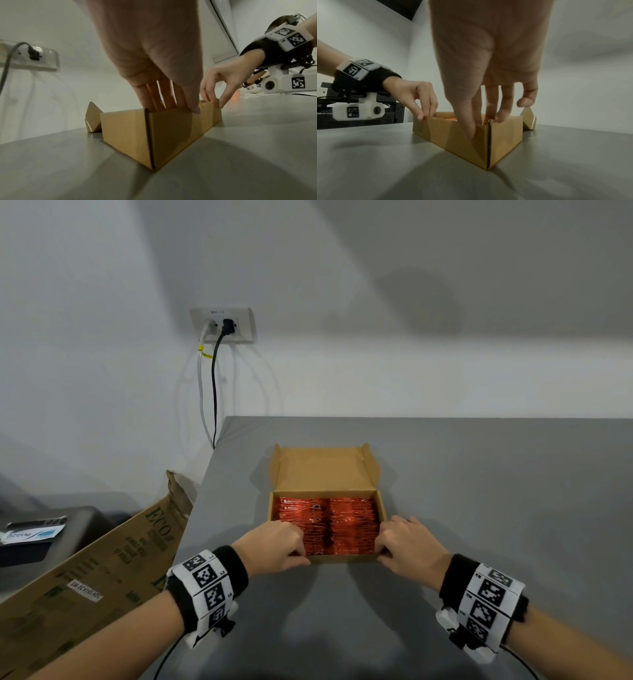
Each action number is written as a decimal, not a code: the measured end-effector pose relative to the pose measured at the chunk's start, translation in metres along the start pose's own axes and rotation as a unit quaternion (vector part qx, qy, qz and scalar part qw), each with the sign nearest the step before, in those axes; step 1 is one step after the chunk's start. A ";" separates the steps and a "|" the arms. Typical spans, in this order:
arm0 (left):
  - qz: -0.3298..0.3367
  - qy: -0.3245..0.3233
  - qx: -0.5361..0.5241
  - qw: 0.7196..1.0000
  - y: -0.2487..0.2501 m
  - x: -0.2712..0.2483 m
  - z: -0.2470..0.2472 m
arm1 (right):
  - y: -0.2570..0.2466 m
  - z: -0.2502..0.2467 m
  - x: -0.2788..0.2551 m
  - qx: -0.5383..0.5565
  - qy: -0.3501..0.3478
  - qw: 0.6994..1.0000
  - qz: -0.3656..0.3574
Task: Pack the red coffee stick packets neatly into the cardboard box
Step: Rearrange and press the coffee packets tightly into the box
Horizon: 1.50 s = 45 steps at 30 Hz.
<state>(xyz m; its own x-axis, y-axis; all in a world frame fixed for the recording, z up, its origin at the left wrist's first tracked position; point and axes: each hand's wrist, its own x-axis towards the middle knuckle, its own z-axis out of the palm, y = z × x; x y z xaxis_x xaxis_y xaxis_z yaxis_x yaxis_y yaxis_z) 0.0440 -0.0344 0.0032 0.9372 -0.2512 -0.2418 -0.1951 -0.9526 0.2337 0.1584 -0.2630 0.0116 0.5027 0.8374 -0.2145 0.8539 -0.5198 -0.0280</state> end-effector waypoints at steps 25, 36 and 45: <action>0.027 0.022 0.047 0.998 -0.025 -0.013 -0.003 | -0.017 0.010 0.015 0.094 0.053 0.993 -0.043; -0.187 0.052 -0.402 0.895 -0.024 -0.031 0.017 | -0.004 0.025 0.004 0.353 0.045 0.927 0.114; -0.193 0.189 -0.422 0.865 -0.034 -0.001 0.018 | 0.014 0.024 0.030 0.404 0.083 0.892 0.186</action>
<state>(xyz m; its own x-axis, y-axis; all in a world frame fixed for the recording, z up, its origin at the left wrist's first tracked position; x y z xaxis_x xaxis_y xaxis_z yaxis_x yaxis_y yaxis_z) 0.0447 -0.0047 -0.0218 0.9440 0.2848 -0.1664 0.2847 -0.4489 0.8470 0.1825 -0.2496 -0.0187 0.8010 0.5609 -0.2095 0.2826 -0.6626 -0.6936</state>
